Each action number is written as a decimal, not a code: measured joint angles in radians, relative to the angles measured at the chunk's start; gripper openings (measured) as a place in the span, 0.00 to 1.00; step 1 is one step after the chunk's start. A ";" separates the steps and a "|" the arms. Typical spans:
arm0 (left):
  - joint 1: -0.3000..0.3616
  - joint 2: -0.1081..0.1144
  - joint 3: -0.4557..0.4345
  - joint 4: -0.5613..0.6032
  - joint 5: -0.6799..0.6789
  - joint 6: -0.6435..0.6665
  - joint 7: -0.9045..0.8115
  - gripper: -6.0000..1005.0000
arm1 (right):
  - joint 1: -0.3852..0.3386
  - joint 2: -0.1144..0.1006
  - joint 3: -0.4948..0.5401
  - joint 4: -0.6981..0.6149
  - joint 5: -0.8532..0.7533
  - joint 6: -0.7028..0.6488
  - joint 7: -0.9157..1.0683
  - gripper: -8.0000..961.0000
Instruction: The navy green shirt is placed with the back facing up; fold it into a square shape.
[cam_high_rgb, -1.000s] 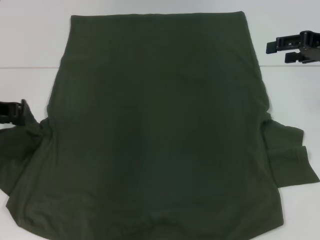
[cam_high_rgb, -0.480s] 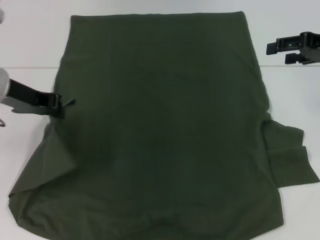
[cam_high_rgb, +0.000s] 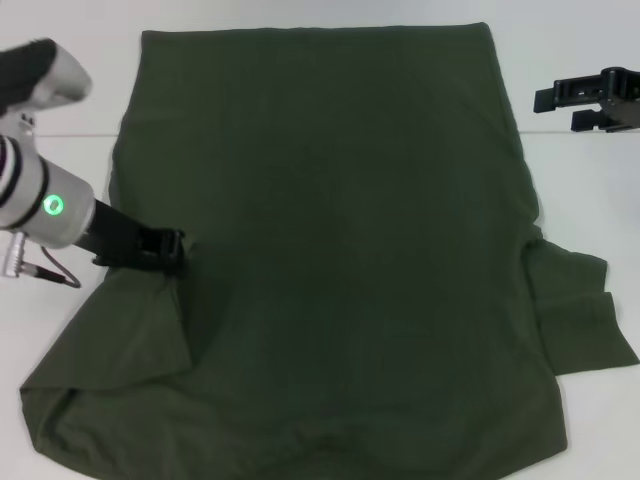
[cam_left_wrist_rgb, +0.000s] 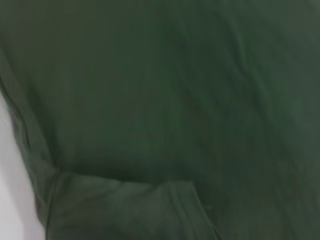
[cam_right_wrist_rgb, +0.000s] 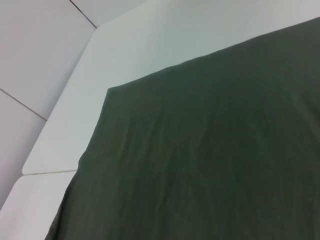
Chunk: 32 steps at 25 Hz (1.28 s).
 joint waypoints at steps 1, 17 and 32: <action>-0.004 0.001 0.002 -0.011 -0.001 -0.005 0.011 0.09 | -0.001 0.000 0.001 0.000 0.000 -0.002 0.000 0.86; 0.189 0.047 -0.096 0.048 -0.490 0.181 0.411 0.45 | -0.023 -0.008 -0.016 -0.017 -0.025 -0.043 -0.062 0.86; 0.302 0.049 -0.194 -0.071 -0.647 0.224 0.610 0.87 | -0.100 -0.024 -0.017 -0.178 -0.280 -0.330 0.038 0.86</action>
